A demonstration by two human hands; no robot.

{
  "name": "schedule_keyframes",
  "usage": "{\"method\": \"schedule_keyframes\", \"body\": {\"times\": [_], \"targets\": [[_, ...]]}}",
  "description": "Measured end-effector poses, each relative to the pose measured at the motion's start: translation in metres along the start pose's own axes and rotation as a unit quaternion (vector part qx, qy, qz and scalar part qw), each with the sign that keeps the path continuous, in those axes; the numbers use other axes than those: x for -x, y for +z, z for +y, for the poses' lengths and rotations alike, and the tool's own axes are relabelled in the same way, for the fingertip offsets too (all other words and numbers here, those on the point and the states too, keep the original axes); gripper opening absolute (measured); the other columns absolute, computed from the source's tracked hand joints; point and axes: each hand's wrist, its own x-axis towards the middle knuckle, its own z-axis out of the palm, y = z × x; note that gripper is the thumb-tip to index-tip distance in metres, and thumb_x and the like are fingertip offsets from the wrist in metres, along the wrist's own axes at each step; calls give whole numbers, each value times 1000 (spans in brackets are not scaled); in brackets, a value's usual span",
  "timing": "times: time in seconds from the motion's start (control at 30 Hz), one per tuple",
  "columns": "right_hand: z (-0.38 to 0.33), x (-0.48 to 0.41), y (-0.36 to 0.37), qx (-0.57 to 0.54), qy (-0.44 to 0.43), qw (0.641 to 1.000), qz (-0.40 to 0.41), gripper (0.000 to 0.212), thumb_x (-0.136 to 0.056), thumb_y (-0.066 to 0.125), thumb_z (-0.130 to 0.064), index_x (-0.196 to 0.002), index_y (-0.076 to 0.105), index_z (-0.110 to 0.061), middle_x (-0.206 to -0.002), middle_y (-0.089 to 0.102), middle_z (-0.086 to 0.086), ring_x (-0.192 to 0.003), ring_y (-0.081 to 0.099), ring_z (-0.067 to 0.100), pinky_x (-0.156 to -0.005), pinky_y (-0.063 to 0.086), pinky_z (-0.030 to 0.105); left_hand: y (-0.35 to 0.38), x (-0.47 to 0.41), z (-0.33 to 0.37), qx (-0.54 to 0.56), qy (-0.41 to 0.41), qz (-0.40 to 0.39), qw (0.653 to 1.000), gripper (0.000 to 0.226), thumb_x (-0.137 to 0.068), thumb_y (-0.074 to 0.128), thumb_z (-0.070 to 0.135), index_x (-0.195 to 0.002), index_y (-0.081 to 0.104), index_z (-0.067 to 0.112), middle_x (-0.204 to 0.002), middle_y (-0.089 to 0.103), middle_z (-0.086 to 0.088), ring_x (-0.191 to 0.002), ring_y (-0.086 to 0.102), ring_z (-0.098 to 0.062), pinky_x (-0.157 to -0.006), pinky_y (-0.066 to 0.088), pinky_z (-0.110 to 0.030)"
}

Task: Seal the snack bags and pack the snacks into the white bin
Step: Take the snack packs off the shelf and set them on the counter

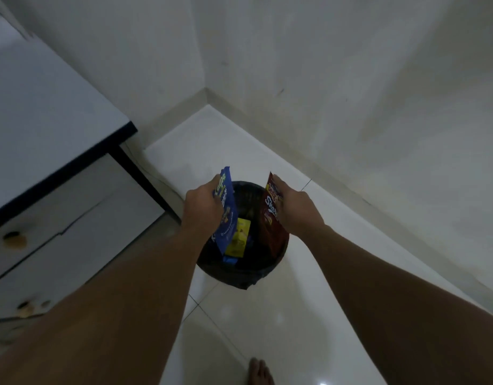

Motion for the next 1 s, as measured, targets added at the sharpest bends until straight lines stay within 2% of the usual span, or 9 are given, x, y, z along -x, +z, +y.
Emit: {"method": "schedule_keyframes", "body": {"times": [0.1,0.2,0.3,0.37,0.43,0.53,0.7,0.83,1.0], "targets": [[22,-15,29,-5,1,1000,-4,61,-99,45,-25,-155,21,-30,-119,65,19,-104,61,39,-86,51,39,30,-6,-16,-30,-21,-21,999,55,-95,48,7,-149,38,16,-125,64,-17,-111,61,-36,-94,50,-38],[33,-16,43,20,11,1000,-8,58,-99,43,-28,-154,25,-28,-120,66,14,-111,58,36,-88,48,39,41,-1,-22,-42,-45,-60,996,60,-95,51,17,-151,30,13,-131,60,-16,-119,56,-35,-99,50,-42],[28,-7,31,44,16,999,-16,51,-101,43,-30,-150,34,-19,-134,58,14,-123,52,35,-99,45,42,32,8,-15,-76,-25,-83,993,59,-95,52,24,-148,34,6,-131,59,-18,-120,56,-35,-100,49,-41],[16,-3,9,73,3,997,-11,47,-101,43,-30,-144,42,-12,-131,58,17,-122,53,35,-98,44,42,13,10,-2,-89,-9,-88,992,52,-95,51,26,-140,44,2,-126,62,-20,-115,58,-34,-96,50,-39],[-1,0,-20,102,-10,995,-6,42,-101,44,-30,-136,49,-7,-125,60,18,-117,55,36,-94,46,40,-15,10,19,-96,7,-87,992,48,-96,52,27,-134,50,-2,-126,62,-21,-116,57,-34,-97,47,-38],[-37,9,-73,132,-21,991,-9,42,-101,43,-34,-129,52,-4,-124,59,18,-117,55,35,-93,45,39,-69,11,61,-123,29,-101,987,54,-98,51,35,-140,47,1,-137,55,-18,-126,50,-30,-105,41,-36],[-114,35,-154,174,-60,983,-15,53,-102,40,-43,-139,45,-5,-136,52,17,-125,50,34,-101,44,41,-177,16,114,-205,25,-112,972,63,-97,46,48,-145,40,8,-147,46,-10,-135,41,-27,-109,37,-35],[-185,55,-206,185,-98,977,-22,63,-101,37,-50,-144,39,-4,-144,47,16,-132,45,32,-106,40,41,-269,42,141,-207,5,-74,976,70,-95,45,55,-147,37,9,-150,42,-11,-136,40,-27,-110,36,-36],[-281,87,-242,211,-162,963,-36,71,-100,35,-55,-149,31,-4,-152,39,15,-139,38,30,-111,34,40,-368,98,132,-211,-49,-19,976,75,-94,43,61,-148,36,9,-151,41,-12,-137,40,-29,-109,35,-39]]}}
